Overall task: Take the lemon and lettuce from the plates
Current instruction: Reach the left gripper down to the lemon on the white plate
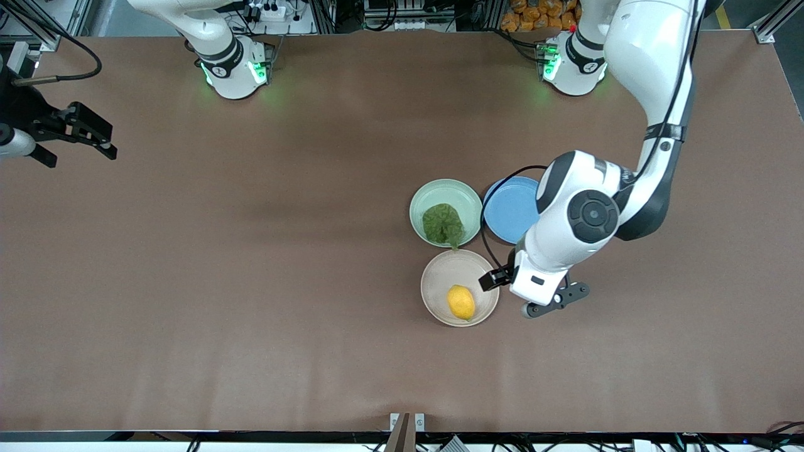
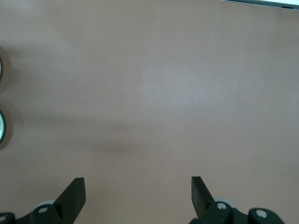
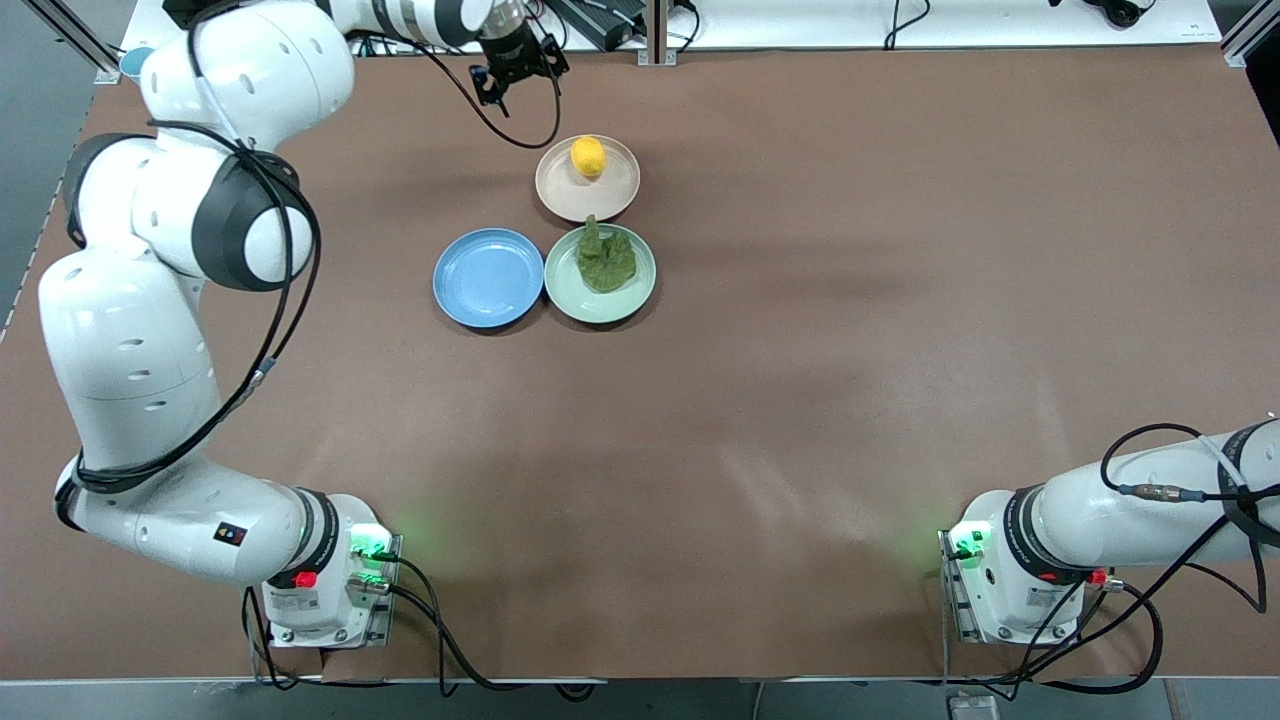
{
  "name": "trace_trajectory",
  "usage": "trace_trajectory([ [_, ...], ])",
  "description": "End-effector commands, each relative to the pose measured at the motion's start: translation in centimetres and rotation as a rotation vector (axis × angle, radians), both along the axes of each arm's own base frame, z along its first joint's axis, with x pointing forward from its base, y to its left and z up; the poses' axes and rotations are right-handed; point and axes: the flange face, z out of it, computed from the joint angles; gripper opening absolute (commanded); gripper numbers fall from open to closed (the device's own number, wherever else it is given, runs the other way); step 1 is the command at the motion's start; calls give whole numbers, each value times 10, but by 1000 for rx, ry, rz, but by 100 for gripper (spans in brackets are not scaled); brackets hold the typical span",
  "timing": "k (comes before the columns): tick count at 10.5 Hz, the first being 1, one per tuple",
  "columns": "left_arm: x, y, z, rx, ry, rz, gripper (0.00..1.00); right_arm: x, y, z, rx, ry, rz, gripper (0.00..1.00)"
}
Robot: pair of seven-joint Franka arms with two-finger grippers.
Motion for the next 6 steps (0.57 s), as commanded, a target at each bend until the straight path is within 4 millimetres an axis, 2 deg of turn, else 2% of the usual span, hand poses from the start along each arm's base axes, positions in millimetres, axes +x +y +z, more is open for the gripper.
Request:
trace_trajectory([
  [1,7,-23,-18,-27,-60,72,100,0,36,-8,-2,21,24,100],
  [3,4,-41,-45,-41,-77,80,100,-1,75,-15,1,25,-46,100],
  [4,4,-44,-55,-45,-86,79,100,-1,80,-16,2,27,-47,100],
  [6,6,-45,-62,-53,-104,67,100,1,97,-22,0,30,-21,100],
])
